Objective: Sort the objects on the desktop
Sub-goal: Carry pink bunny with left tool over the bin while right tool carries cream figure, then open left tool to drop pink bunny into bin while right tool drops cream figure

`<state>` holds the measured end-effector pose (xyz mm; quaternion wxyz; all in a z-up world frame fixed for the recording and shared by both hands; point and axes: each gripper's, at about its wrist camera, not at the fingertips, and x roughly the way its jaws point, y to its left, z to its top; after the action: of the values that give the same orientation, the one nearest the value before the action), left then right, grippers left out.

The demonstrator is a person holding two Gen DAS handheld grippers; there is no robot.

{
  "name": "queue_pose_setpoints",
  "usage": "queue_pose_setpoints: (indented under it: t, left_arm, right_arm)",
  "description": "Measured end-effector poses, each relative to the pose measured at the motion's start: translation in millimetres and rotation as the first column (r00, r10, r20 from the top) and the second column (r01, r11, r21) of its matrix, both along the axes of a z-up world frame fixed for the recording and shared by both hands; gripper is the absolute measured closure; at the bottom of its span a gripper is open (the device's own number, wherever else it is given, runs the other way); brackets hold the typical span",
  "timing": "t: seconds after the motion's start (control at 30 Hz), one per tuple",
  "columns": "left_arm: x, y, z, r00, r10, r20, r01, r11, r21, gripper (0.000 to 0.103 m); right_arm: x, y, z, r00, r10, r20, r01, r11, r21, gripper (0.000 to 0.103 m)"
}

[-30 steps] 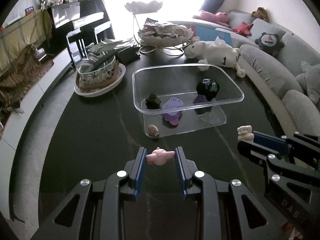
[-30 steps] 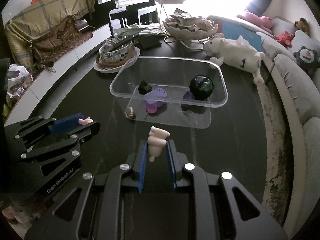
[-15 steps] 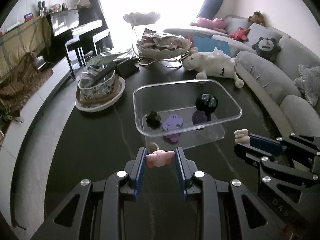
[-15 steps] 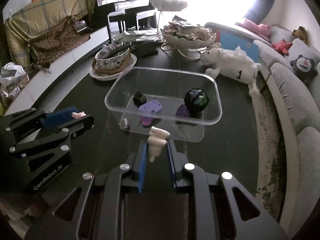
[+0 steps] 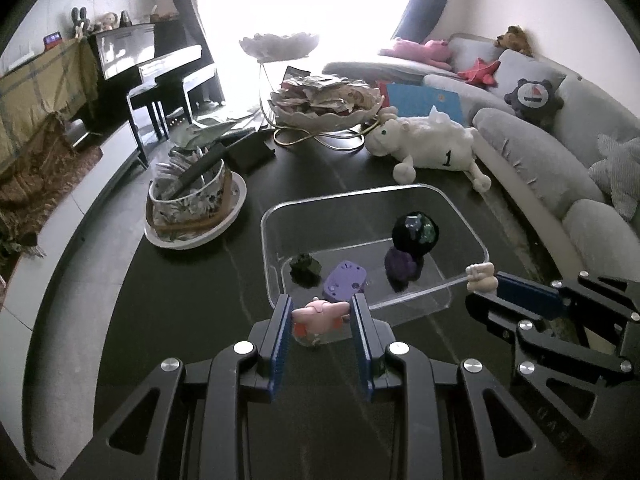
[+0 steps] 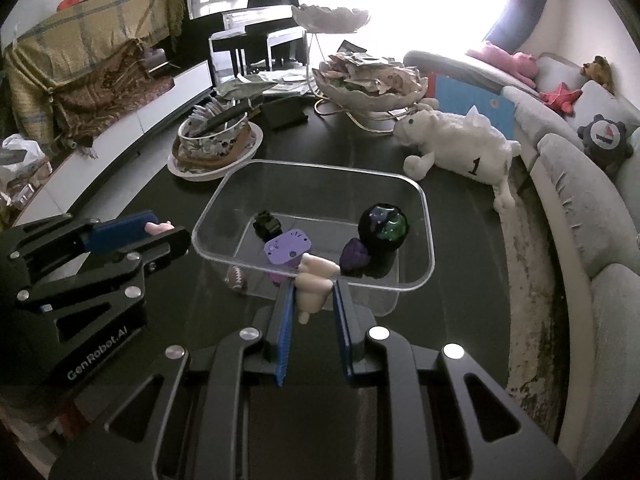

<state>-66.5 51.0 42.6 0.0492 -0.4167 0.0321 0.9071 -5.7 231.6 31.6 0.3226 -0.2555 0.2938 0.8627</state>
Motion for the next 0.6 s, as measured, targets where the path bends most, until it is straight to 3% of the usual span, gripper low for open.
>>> queue_pose_setpoints:
  t: [0.6]
  left_arm:
    - [-51.8, 6.6, -13.7, 1.0, -0.001, 0.03, 0.001, 1.0, -0.008, 0.077]
  right_arm:
    - [-19.6, 49.1, -5.8, 1.0, -0.003, -0.009, 0.003, 1.0, -0.024, 0.085]
